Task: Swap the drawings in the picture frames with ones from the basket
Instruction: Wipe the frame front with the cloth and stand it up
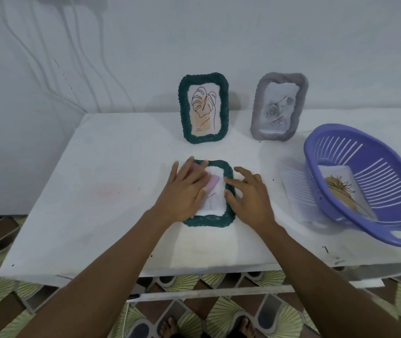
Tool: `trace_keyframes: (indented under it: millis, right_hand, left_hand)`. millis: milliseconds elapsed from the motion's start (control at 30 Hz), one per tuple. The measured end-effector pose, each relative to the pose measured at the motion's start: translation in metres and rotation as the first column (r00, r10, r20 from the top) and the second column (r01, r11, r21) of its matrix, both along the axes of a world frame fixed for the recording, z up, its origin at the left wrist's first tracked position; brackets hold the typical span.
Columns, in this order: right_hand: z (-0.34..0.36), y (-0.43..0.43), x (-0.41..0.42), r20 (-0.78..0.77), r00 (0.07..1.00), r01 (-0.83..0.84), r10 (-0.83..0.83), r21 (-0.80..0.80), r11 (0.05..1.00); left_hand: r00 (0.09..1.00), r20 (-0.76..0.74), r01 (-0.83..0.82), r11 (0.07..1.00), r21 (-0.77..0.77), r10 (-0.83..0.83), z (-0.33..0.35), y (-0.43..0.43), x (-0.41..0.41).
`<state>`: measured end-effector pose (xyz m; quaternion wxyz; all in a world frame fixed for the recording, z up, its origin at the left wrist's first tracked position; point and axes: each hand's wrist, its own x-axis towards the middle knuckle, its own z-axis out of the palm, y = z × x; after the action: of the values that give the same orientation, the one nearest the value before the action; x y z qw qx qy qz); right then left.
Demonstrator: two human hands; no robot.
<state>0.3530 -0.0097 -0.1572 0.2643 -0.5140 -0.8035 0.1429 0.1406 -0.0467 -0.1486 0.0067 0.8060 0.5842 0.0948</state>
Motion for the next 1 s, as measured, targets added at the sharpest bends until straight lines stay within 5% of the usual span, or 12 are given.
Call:
trace_keyframes:
  millis: [200, 467, 600, 800, 1000]
  right_hand:
    - [-0.002, 0.0, 0.0, -0.033, 0.999, 0.005, -0.005, 0.006, 1.0]
    - [-0.005, 0.001, 0.0, -0.066, 0.998, 0.017, -0.017, 0.003, 1.0]
    - [-0.007, 0.002, 0.001, -0.071, 0.997, 0.015, -0.014, 0.011, 1.0]
    - [-0.008, 0.003, 0.001, -0.082, 0.997, 0.009, -0.008, 0.016, 1.0]
    - [-0.007, 0.002, 0.0, -0.075, 0.997, 0.024, -0.024, 0.008, 1.0]
  left_hand:
    - [0.983, -0.03, 0.183, 0.981, 0.072, -0.181, 0.003, -0.041, 0.0]
    - [0.998, 0.025, -0.052, 0.998, 0.019, 0.052, 0.012, 0.017, 0.009]
    - [0.98, 0.142, 0.114, 0.975, 0.189, -0.142, 0.009, 0.011, 0.012]
    - [0.934, 0.176, 0.291, 0.947, 0.132, -0.312, 0.003, -0.03, -0.001]
    - [0.98, 0.071, 0.173, 0.974, 0.145, -0.184, 0.004, -0.009, -0.005]
